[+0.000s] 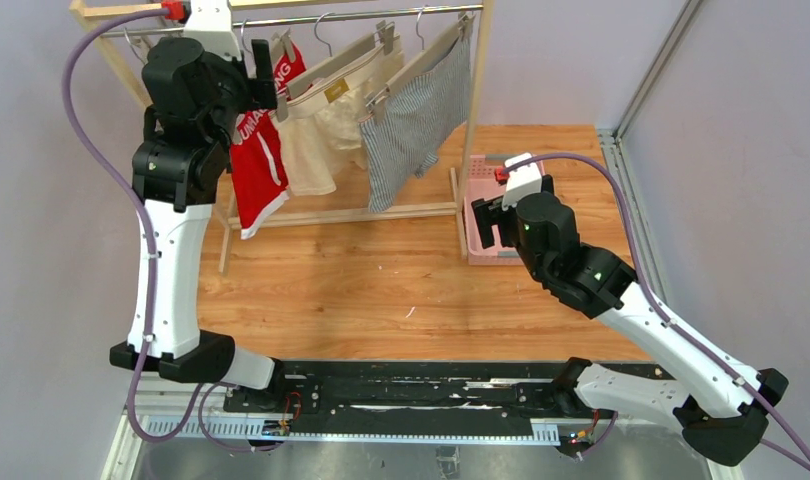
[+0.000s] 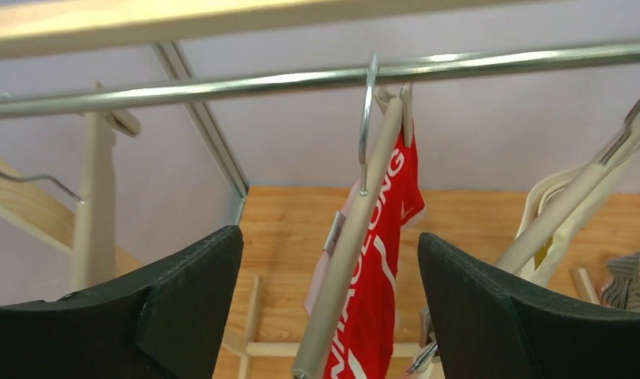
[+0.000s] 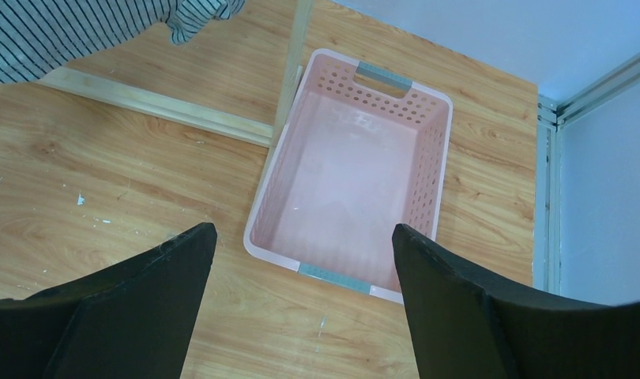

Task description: Remove the underwear clipped to the hanger

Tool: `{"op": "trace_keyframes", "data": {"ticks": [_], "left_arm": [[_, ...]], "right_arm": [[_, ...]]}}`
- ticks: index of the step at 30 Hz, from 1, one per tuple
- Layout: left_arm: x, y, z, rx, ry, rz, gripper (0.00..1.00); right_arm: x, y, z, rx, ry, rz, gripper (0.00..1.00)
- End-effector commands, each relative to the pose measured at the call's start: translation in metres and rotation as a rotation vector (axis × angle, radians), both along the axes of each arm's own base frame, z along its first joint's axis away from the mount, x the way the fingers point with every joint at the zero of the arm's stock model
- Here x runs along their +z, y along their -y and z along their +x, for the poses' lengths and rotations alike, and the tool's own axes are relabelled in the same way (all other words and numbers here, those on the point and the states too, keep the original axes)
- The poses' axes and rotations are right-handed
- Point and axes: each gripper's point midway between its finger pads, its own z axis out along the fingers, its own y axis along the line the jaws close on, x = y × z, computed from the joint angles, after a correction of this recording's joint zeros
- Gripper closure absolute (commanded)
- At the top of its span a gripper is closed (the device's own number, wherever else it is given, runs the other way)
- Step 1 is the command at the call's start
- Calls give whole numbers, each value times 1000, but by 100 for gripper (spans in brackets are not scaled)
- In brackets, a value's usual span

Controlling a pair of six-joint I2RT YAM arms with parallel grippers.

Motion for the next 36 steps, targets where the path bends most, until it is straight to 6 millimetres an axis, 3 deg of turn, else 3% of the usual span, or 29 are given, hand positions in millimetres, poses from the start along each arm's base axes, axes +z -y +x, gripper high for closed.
{"op": "trace_keyframes", "data": {"ticks": [1,11,20,29,36], "left_arm": [[-7,2,1,-26,4,-18,9],[-20,-3,13,-18,-7,-32,16],[-34,-2,31,-41,-21,-50,28],[-37,0,36,-74,-17,-80,61],[-49,-2,41,-69,-49,-88,57]], "right_arm": [[-3,-4,-3,12,0,13,16],[-9,-2,-4,7,-8,9,16],[-14,-1,-5,5,-22,5,16],[-16,-3,-4,5,-28,-1,16],[-15,-2,-6,13,-17,9,16]]}}
